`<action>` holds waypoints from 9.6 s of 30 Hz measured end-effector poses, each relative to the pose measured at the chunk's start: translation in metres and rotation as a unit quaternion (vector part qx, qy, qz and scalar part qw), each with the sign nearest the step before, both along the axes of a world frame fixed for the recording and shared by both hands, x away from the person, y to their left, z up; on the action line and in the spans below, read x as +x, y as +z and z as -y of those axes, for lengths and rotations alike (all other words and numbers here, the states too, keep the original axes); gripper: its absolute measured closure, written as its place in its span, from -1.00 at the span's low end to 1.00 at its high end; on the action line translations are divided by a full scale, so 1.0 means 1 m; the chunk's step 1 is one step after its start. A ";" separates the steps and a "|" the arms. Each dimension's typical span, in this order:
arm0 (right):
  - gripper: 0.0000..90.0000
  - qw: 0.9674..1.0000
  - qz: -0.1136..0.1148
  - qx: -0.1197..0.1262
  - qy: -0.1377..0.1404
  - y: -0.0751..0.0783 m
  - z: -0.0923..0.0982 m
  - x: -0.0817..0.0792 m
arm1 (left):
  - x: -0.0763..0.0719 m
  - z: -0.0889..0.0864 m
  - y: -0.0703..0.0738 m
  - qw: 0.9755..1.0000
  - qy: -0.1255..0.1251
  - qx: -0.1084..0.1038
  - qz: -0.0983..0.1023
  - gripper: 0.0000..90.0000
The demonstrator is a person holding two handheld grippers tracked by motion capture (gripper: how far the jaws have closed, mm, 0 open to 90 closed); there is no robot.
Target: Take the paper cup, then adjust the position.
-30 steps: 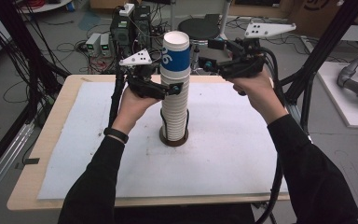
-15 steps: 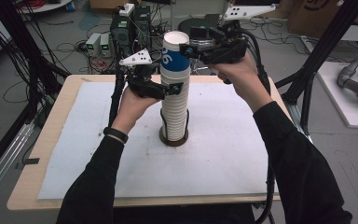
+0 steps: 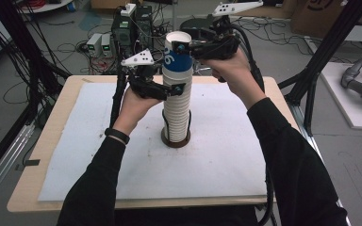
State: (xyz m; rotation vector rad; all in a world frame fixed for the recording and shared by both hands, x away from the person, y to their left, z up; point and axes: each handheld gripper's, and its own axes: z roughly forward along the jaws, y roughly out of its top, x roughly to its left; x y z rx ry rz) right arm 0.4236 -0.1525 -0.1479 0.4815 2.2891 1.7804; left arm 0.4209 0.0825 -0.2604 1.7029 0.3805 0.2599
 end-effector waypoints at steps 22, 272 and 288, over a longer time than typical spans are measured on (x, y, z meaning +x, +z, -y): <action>-0.31 0.999 0.028 0.027 0.004 0.015 0.000 -0.005 | 0.000 -0.001 0.000 1.000 -0.001 -0.001 0.001 -0.75; -0.31 0.996 -0.022 0.019 0.088 -0.170 0.069 -0.100 | -0.110 0.030 -0.118 0.995 -0.091 -0.001 -0.038 -0.78; -0.31 0.994 -0.033 0.020 0.104 -0.177 0.057 -0.103 | -0.109 0.044 -0.124 0.994 -0.103 0.019 -0.038 -0.78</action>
